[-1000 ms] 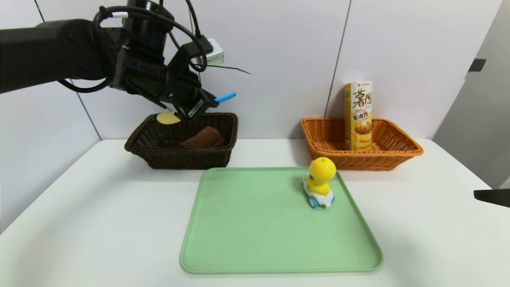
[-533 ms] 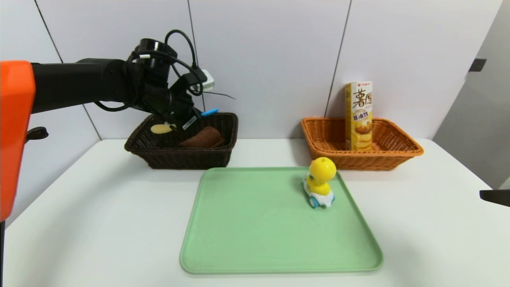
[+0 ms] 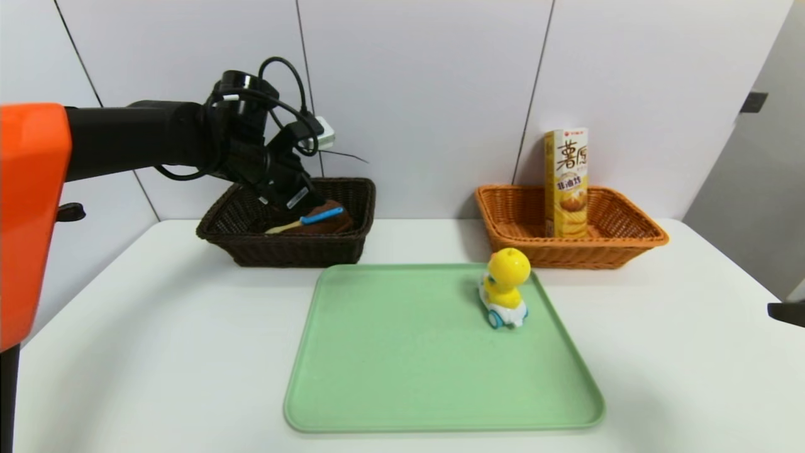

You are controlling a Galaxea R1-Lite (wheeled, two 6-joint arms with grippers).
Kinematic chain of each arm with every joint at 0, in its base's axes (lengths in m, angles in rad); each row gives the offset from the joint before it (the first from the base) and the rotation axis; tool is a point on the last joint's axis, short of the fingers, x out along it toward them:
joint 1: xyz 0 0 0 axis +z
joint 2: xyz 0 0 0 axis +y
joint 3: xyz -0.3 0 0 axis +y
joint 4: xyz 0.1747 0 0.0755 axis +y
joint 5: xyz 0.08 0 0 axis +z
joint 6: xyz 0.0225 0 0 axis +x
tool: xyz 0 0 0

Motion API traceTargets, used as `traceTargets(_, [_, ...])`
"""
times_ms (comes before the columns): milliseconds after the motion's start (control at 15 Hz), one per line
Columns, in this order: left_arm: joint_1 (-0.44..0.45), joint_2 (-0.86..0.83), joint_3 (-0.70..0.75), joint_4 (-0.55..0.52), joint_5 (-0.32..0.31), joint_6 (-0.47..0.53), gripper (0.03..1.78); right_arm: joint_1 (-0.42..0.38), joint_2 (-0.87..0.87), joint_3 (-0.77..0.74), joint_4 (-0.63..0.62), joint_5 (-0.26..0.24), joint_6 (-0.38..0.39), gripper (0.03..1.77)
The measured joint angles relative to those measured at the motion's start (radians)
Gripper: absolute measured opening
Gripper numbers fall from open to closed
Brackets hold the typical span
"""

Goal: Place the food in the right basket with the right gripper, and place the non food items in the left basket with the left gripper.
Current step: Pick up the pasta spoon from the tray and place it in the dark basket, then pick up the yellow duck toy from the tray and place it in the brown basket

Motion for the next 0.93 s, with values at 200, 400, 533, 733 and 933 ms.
traceTargets(200, [-0.006,-0.052,-0.001,0.004,0.000,-0.090,1.26,0.000,-0.002,0.002,-0.002,0.000,0.000,1.70])
traceTargets(400, [-0.066,-0.151,0.023,0.026,0.000,-0.322,1.40,0.000,0.001,-0.004,-0.007,0.000,0.000,1.70])
traceTargets(533, [-0.126,-0.229,0.076,0.035,0.002,-0.506,1.47,0.000,0.005,-0.006,-0.008,-0.001,0.000,1.70])
traceTargets(733, [-0.184,-0.339,0.212,0.041,0.011,-0.708,1.54,0.001,0.015,-0.010,-0.009,-0.002,-0.001,1.70])
traceTargets(933, [-0.228,-0.433,0.339,0.039,0.040,-0.754,1.59,0.001,0.024,-0.011,-0.010,0.000,0.000,1.70])
